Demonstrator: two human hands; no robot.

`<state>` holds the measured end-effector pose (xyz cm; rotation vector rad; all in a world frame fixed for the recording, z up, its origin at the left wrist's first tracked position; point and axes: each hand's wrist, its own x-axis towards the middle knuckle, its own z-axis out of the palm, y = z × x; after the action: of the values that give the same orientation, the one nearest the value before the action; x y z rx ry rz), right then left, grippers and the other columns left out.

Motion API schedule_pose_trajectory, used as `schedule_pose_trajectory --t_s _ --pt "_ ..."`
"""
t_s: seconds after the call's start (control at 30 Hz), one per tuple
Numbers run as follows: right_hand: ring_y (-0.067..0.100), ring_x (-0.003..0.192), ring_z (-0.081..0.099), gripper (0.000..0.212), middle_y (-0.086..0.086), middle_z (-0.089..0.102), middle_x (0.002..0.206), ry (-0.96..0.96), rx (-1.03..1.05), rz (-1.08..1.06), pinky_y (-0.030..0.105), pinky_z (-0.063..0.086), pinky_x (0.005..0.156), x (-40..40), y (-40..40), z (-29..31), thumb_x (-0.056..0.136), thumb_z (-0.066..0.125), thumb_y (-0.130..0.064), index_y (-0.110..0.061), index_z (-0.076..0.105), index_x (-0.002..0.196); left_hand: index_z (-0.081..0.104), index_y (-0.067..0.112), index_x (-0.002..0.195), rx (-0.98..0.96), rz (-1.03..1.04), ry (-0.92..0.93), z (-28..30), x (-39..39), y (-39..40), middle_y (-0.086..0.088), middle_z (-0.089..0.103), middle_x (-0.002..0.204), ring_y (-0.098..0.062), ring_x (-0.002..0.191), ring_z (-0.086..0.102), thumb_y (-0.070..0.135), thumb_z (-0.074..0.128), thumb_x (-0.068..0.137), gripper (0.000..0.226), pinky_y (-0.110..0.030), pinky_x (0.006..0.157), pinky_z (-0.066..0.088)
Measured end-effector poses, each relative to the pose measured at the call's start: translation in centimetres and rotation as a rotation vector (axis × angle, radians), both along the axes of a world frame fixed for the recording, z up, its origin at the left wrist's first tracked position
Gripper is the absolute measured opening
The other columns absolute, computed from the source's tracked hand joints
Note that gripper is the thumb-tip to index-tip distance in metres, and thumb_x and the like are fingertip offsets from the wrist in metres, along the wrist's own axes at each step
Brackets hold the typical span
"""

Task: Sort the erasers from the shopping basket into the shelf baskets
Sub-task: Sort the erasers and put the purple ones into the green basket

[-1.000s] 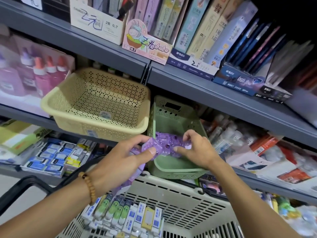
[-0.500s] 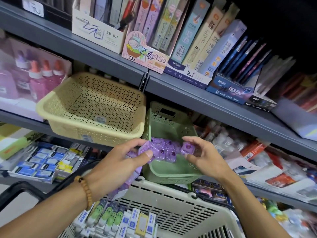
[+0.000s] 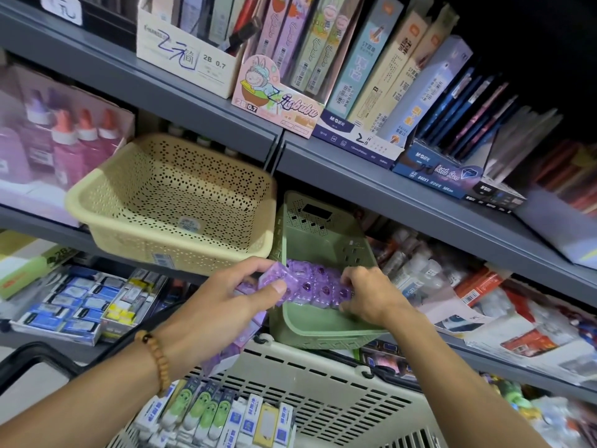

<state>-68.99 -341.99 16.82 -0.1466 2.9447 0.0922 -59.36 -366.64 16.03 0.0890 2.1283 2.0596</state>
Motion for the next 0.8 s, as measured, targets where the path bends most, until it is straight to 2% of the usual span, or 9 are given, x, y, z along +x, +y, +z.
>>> schedule_pose_trajectory --t_s 0.17,0.3,0.4,0.43,0.5,0.57,0.6,0.7,0.8 --pt "0.024 0.086 0.056 0.03 0.006 0.052 0.101 -0.001 0.0 -0.019 0.027 0.042 0.073 -0.2 -0.1 -0.2 0.083 0.072 -0.017 -0.022 0.058 0.109 0.065 0.045 0.106 -0.005 0.002 -0.008 -0.2 -0.2 -0.1 0.019 0.064 0.104 0.013 0.088 0.057 0.045 0.06 0.087 0.019 -0.019 0.081 0.036" --pt "0.027 0.087 0.056 0.027 0.01 0.056 0.107 0.018 0.04 -0.008 0.03 0.046 0.075 0.1 -0.3 0.0 0.086 0.068 -0.018 -0.018 0.058 0.11 0.066 0.05 0.098 0.043 0.004 -0.017 -0.2 -0.2 0.1 0.023 0.066 0.088 0.012 0.077 0.06 0.04 0.06 0.09 0.014 -0.021 0.076 0.037" --pt "0.027 0.094 0.062 0.022 0.007 0.066 0.104 0.13 0.026 0.044 0.033 0.051 0.082 1.0 -0.8 1.0 0.09 0.064 -0.027 -0.019 0.061 0.11 0.067 0.056 0.087 0.142 0.008 -0.078 0.1 -0.2 0.2 0.025 0.068 0.077 0.005 0.068 0.065 0.035 0.059 0.092 0.023 -0.025 0.063 0.044" --pt "0.023 0.093 0.064 0.017 0.002 0.069 0.099 0.161 -0.081 0.066 0.034 0.052 0.083 1.4 -1.1 1.4 0.091 0.063 -0.03 -0.021 0.063 0.106 0.068 0.055 0.084 0.183 0.011 -0.122 0.2 -0.1 0.2 0.021 0.069 0.074 0.001 0.066 0.066 0.033 0.06 0.092 0.025 -0.024 0.056 0.045" --pt "0.015 0.082 0.066 0.005 -0.009 0.07 0.086 0.134 -0.492 0.089 0.03 0.052 0.077 2.6 -2.5 2.4 0.092 0.064 -0.026 -0.025 0.067 0.096 0.074 0.043 0.09 0.283 0.031 -0.224 0.2 -0.1 0.2 0.008 0.071 0.073 -0.012 0.063 0.066 0.029 0.063 0.09 0.018 -0.024 0.044 0.044" --pt "0.015 0.076 0.067 0.015 -0.008 0.069 0.086 0.061 -0.869 0.139 0.022 0.051 0.069 4.2 -4.2 3.4 0.088 0.069 -0.017 -0.028 0.068 0.097 0.074 0.028 0.101 0.373 0.055 -0.31 0.2 -0.3 0.2 -0.002 0.069 0.076 -0.017 0.06 0.064 0.028 0.066 0.087 0.016 -0.024 0.039 0.042" --pt "0.013 0.076 0.066 0.023 -0.007 0.069 0.091 0.051 -0.945 0.198 0.019 0.05 0.066 5.0 -4.9 3.8 0.084 0.073 -0.015 -0.03 0.068 0.1 0.074 0.024 0.102 0.399 0.059 -0.329 0.2 -0.4 0.2 -0.004 0.068 0.074 -0.018 0.058 0.062 0.028 0.068 0.085 0.019 -0.023 0.039 0.041" --pt "0.009 0.076 0.064 0.041 -0.004 0.062 0.102 0.1 -0.862 0.37 0.02 0.053 0.065 6.4 -6.5 4.2 0.072 0.085 -0.018 -0.028 0.067 0.107 0.075 0.022 0.088 0.393 0.024 -0.318 0.1 -0.4 0.2 -0.006 0.063 0.066 -0.018 0.056 0.058 0.033 0.07 0.076 0.017 -0.021 0.039 0.039" --pt "0.008 0.074 0.061 0.035 -0.008 0.059 0.095 0.178 -0.695 0.414 0.024 0.054 0.07 6.5 -7.5 3.8 0.071 0.085 -0.02 -0.022 0.068 0.101 0.075 0.025 0.079 0.345 0.003 -0.306 0.1 -0.3 0.4 -0.005 0.062 0.063 -0.016 0.057 0.058 0.029 0.068 0.083 0.009 -0.021 0.04 0.039"
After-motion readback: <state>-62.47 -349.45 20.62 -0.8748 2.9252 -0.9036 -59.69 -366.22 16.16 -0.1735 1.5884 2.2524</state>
